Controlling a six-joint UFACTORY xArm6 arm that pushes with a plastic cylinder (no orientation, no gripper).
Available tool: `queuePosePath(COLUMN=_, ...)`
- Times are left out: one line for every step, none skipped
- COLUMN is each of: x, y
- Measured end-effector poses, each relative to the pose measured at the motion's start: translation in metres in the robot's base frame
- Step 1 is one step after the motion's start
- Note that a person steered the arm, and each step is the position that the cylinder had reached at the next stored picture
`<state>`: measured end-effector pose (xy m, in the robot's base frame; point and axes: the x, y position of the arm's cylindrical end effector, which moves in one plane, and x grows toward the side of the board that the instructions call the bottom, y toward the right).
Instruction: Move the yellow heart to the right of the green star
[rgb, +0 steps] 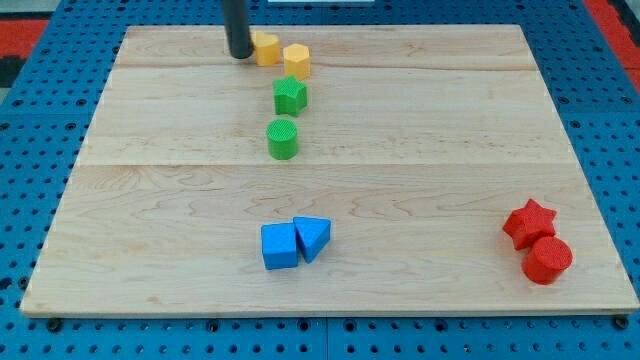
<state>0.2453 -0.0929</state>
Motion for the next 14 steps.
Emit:
queuePosePath(x=-0.008, y=0.023)
queuePosePath(x=-0.034, y=0.024)
queuePosePath(x=-0.027, y=0.084)
queuePosePath(x=-0.018, y=0.144)
queuePosePath(x=-0.021, y=0.148)
queuePosePath(x=-0.021, y=0.159)
queuePosePath(x=0.009, y=0.149)
queuePosePath(x=0.041, y=0.148)
queuePosePath(x=0.044, y=0.168)
queuePosePath(x=0.054, y=0.162)
queuePosePath(x=0.059, y=0.157)
queuePosePath(x=0.039, y=0.164)
queuePosePath(x=0.038, y=0.129)
queuePosePath(x=0.049, y=0.211)
